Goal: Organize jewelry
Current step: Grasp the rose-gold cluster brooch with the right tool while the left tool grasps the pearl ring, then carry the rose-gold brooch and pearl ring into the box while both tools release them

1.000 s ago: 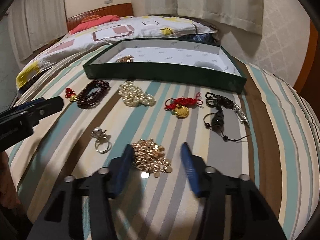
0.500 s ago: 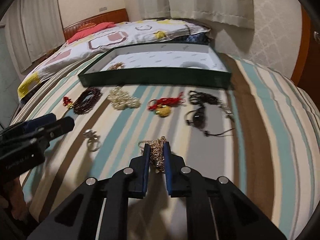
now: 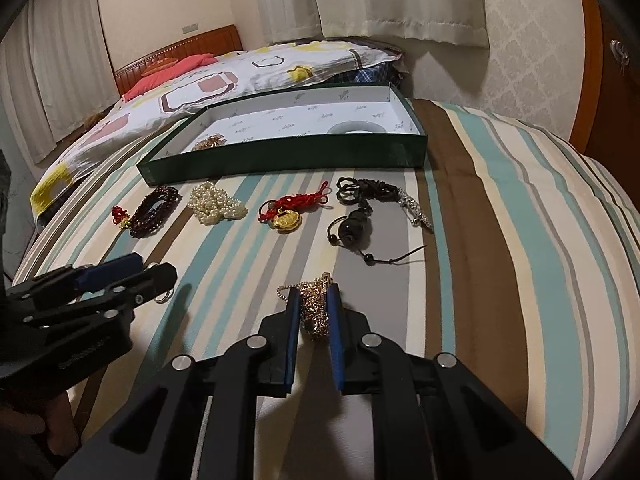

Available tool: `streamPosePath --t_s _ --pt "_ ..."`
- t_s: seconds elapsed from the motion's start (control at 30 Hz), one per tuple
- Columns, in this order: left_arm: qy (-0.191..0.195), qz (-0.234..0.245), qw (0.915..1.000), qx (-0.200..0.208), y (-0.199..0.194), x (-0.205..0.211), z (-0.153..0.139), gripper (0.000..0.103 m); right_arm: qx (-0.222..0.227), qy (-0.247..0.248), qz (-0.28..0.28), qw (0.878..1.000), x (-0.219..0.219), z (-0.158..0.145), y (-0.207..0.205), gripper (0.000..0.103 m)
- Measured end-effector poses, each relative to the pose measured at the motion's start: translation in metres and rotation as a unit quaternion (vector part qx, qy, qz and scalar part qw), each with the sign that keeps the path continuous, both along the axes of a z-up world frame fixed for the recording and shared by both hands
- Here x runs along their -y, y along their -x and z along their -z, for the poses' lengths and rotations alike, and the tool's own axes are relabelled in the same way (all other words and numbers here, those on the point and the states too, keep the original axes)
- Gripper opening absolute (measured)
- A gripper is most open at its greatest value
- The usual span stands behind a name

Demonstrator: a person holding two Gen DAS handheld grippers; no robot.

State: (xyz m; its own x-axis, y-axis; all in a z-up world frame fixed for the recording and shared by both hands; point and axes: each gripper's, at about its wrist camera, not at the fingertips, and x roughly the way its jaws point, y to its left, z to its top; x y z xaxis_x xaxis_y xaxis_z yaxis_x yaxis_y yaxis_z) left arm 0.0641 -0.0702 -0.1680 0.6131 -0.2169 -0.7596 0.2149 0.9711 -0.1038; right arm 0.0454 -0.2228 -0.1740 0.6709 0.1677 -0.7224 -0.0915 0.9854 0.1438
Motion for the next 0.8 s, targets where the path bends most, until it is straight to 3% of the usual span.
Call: streamPosePath --t_s 0.1,0.47,0.8 --pt "-0.003 0.006 1.0 0.001 0.001 0.001 0.001 0.025 -0.001 -0.002 0.0 1.0 0.001 0.0 0.0 0.014" --pt "-0.001 0.01 0.9999 0.008 0.005 0.0 -0.001 0.025 0.002 -0.009 -0.003 1.0 -0.001 0.0 0.001 0.014" --pt "0.011 0.002 0.9994 0.034 0.004 -0.008 -0.024 0.025 0.031 -0.017 -0.009 0.999 -0.004 -0.022 0.004 0.014"
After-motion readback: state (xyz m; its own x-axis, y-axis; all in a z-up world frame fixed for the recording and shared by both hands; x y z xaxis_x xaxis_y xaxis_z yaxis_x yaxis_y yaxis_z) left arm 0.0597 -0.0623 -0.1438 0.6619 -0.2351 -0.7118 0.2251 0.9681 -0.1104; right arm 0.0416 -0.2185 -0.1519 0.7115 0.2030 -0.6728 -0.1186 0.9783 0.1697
